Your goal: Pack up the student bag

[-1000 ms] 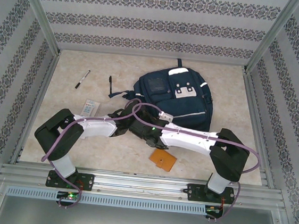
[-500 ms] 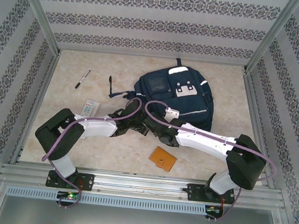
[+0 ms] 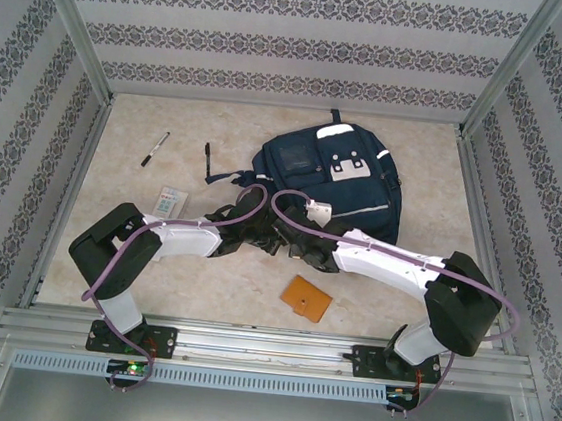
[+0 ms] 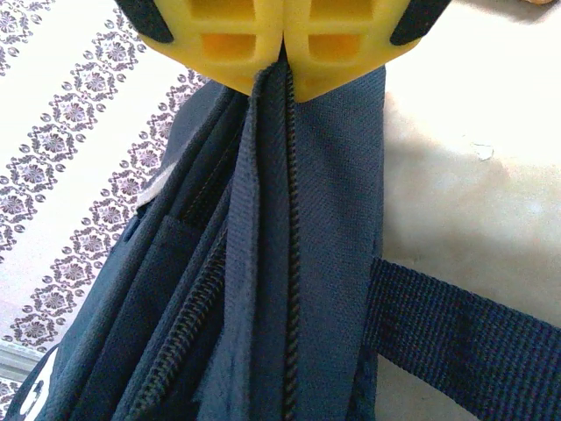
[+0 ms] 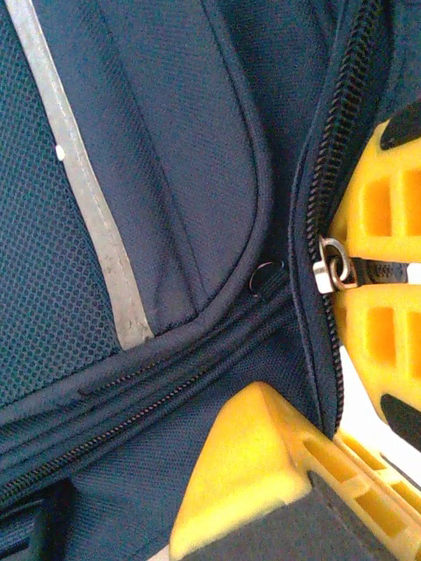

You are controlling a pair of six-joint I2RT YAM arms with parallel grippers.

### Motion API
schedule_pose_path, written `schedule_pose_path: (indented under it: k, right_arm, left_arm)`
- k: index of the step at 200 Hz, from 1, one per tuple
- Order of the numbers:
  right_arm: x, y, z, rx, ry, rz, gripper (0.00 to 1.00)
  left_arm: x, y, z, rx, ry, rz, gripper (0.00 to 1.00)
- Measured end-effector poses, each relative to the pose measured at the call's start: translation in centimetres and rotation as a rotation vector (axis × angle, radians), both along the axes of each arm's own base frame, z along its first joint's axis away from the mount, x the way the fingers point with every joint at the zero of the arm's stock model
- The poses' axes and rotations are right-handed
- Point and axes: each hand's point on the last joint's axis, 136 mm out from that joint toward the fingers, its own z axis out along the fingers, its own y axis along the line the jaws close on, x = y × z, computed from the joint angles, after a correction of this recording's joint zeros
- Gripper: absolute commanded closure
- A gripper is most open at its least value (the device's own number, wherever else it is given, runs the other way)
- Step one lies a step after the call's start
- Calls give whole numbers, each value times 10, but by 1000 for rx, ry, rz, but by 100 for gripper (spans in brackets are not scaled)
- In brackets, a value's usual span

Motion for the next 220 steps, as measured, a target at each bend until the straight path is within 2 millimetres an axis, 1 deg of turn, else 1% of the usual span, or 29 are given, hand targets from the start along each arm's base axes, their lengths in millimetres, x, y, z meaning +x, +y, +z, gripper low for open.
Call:
schedule_pose_path:
  k: [41,70,85,113,134,148,168,178,201,220]
  right_arm:
    - [-6,-7,10,32,13,60,100]
    - [-10,-29,10,73,46,54,100]
    - [-14,-36,8,90,58,61,100]
    - [-25,-42,8,140,83,100,100]
    - [-33,-43,9,167,100,143,100]
    - [-39,-43,8,191,124,180,100]
    - [-47,-39,7,263,174,257,100]
    - [-49,-37,8,295,185,297,100]
    - [-53,-34,11,368,197,356,100]
    - [-54,-28,16,446,210,410,100]
  left_arm:
    - [3,1,3,13,-23,-20,100]
    - [5,8,0,40,-27,-41,100]
    - [6,13,-1,55,-29,-55,100]
    - [7,20,-5,80,-29,-84,100]
    - [9,27,-9,101,-33,-104,100]
    - [12,32,-7,110,-39,-128,100]
    - [23,28,-3,102,-48,-210,100]
    - [28,25,-5,100,-46,-256,100]
    - [30,24,-12,122,-32,-360,100]
    - [33,28,-11,147,-31,-431,100]
